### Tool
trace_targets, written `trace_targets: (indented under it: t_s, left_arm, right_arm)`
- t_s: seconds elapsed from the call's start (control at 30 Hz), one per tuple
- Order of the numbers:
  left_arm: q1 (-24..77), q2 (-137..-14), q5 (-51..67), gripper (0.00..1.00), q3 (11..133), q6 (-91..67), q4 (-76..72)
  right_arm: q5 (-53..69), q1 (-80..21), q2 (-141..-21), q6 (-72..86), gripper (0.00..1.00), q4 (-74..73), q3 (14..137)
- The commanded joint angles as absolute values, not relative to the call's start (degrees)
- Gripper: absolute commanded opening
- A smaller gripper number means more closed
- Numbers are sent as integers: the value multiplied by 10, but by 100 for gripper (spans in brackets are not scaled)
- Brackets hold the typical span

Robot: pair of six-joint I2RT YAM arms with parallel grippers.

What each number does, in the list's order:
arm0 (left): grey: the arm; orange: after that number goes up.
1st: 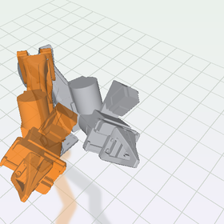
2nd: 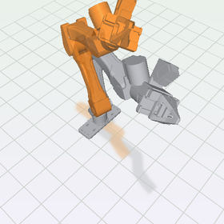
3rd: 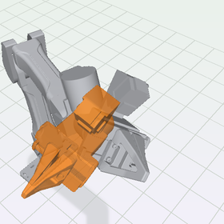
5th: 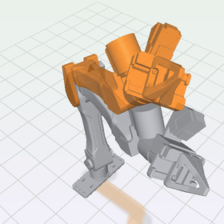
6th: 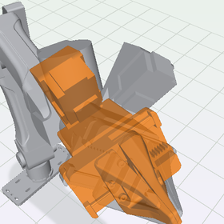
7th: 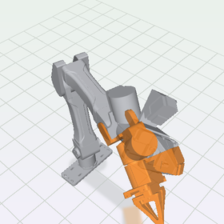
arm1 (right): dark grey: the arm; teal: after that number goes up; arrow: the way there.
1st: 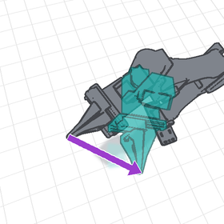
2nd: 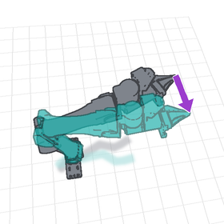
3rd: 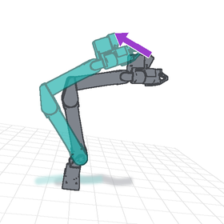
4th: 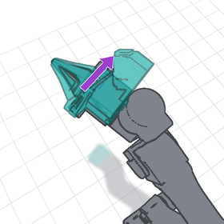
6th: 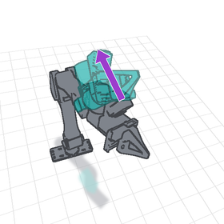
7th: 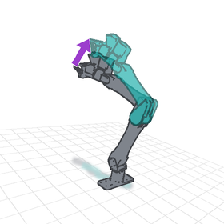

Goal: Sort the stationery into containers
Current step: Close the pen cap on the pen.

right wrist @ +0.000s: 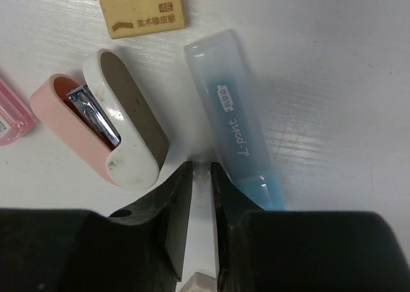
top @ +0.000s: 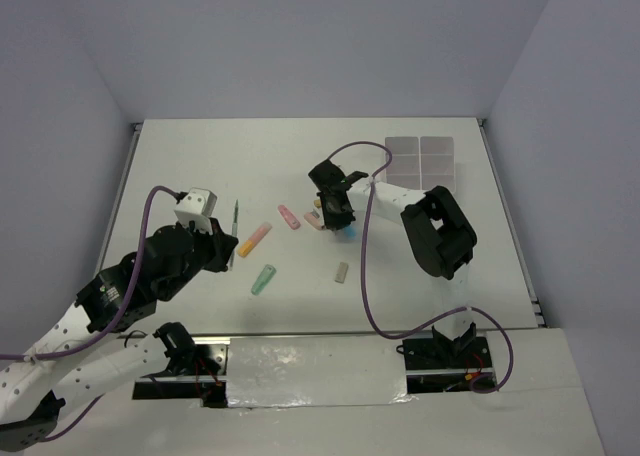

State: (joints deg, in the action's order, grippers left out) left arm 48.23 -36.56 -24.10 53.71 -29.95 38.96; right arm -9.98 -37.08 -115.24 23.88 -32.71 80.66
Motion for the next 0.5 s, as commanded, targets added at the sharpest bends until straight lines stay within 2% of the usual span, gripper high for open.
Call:
trace_targets:
  t_s: [0.0, 0.2, 0.23, 0.27, 0.33, 0.47]
  left_arm:
    - [481, -361, -239, 0, 541, -287, 372]
    - [482, -364, -237, 0, 541, -289, 372]
    - [481, -363, -236, 0, 541, -290, 372]
    - [481, -363, -236, 0, 541, -291, 371]
    - [481, -363, -227, 0, 543, -300, 367]
    - [482, -351, -178, 0, 531, -328, 331]
  right_arm:
    - [-112, -367, -1147, 236, 24, -338, 803]
    - [-102, -367, -1141, 239, 13, -333, 787]
    - [-91, -367, -1139, 237, 9, -330, 785]
    - [-84, -367, -1134, 236, 0, -323, 779]
    - [-69, -364, -1117, 236, 0, -295, 764]
    - [-76, -364, -993, 257, 0, -262, 733]
